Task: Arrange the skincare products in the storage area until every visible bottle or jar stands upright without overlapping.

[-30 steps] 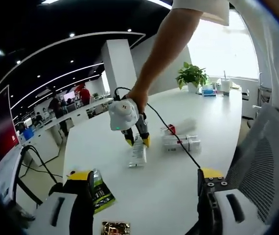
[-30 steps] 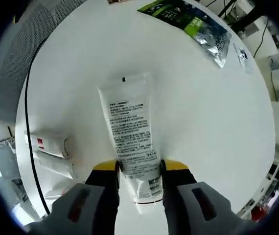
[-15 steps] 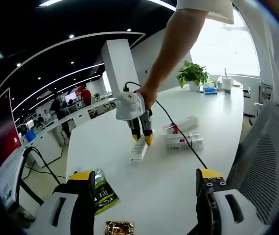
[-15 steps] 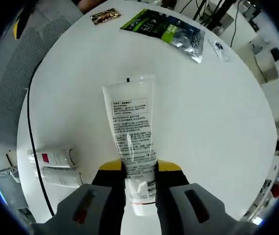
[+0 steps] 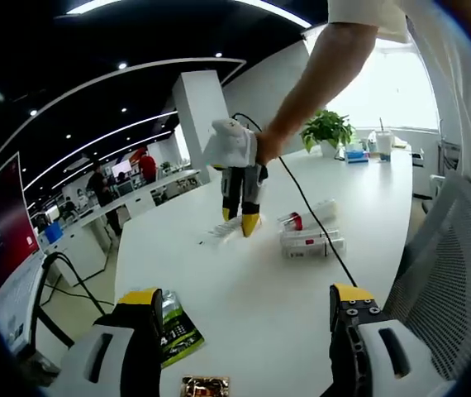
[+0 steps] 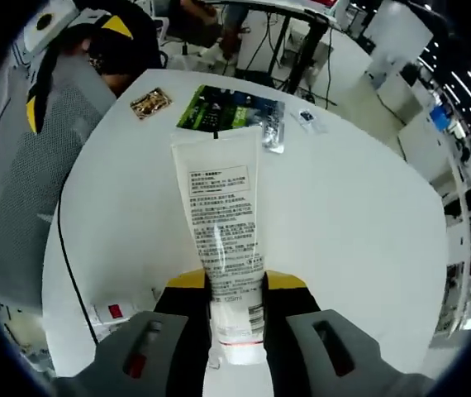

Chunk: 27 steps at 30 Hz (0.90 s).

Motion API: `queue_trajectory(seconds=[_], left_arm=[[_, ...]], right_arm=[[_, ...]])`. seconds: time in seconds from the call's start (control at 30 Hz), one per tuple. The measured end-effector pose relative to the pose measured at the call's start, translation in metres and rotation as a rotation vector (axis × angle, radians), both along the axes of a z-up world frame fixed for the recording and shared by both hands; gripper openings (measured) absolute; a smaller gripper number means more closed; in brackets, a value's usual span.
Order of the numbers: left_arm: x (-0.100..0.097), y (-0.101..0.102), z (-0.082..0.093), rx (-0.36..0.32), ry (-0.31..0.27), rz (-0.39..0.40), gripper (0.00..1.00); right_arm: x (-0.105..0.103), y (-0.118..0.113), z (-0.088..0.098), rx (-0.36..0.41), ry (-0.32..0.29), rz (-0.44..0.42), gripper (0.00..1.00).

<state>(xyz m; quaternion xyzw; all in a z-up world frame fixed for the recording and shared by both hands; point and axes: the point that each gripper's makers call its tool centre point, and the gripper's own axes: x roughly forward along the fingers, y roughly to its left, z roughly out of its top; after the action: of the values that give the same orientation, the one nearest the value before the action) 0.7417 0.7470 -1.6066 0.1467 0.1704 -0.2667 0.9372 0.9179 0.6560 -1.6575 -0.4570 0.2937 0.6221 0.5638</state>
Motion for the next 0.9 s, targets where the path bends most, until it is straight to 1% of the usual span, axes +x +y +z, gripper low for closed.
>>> queue_trajectory(seconds=[0.07,0.1,0.17,0.2,0.23,0.27,0.33,0.37,0.4,0.53,0.57,0.67,0.73,0.77,0.83,0.87,0.9], left_arm=[[0.0,-0.001,0.0,0.001,0.001,-0.005,0.85],[-0.001,-0.001,0.0,0.003,0.002,-0.006,0.85],[-0.001,-0.002,0.001,0.003,-0.003,-0.01,0.85],[-0.001,-0.002,0.002,0.001,-0.007,-0.011,0.85],[-0.001,-0.002,0.004,0.001,-0.015,-0.012,0.85],[0.0,-0.002,0.01,-0.004,-0.046,-0.012,0.84],[-0.001,-0.002,0.014,-0.016,-0.055,-0.013,0.84],[-0.002,-0.004,0.019,-0.021,-0.081,-0.024,0.84],[-0.003,-0.006,0.02,-0.02,-0.091,-0.032,0.84],[-0.004,-0.008,0.021,-0.029,-0.093,-0.043,0.84],[-0.003,-0.008,0.021,-0.031,-0.092,-0.042,0.84],[-0.003,-0.007,0.021,-0.041,-0.087,-0.036,0.84],[-0.003,-0.007,0.021,-0.046,-0.084,-0.036,0.84],[-0.004,-0.009,0.023,-0.058,-0.085,-0.042,0.85],[-0.006,-0.016,0.028,-0.104,-0.084,-0.064,0.87],[-0.008,-0.02,0.033,-0.131,-0.096,-0.08,0.88],[-0.009,-0.021,0.034,-0.134,-0.097,-0.086,0.87]], right_arm=[[-0.012,0.001,0.01,0.049,0.047,-0.063,0.2],[-0.015,0.002,0.014,0.068,0.058,-0.094,0.2],[-0.024,0.005,0.027,0.138,0.085,-0.155,0.21],[-0.028,0.007,0.035,0.182,0.092,-0.183,0.21],[-0.031,0.007,0.04,0.201,0.094,-0.199,0.21],[-0.035,0.007,0.045,0.227,0.098,-0.227,0.21],[-0.043,0.006,0.055,0.268,0.099,-0.259,0.21],[-0.047,0.005,0.058,0.28,0.1,-0.264,0.21],[-0.053,0.004,0.063,0.296,0.101,-0.273,0.21],[-0.069,0.0,0.074,0.343,0.104,-0.307,0.21],[-0.07,0.0,0.075,0.349,0.103,-0.311,0.21],[-0.082,-0.003,0.083,0.409,0.124,-0.368,0.21],[-0.09,-0.003,0.089,0.464,0.153,-0.417,0.21],[-0.095,-0.003,0.091,0.487,0.165,-0.433,0.21],[-0.102,-0.005,0.093,0.508,0.174,-0.461,0.22],[-0.104,-0.005,0.093,0.517,0.178,-0.469,0.22],[-0.109,-0.006,0.094,0.531,0.187,-0.481,0.22]])
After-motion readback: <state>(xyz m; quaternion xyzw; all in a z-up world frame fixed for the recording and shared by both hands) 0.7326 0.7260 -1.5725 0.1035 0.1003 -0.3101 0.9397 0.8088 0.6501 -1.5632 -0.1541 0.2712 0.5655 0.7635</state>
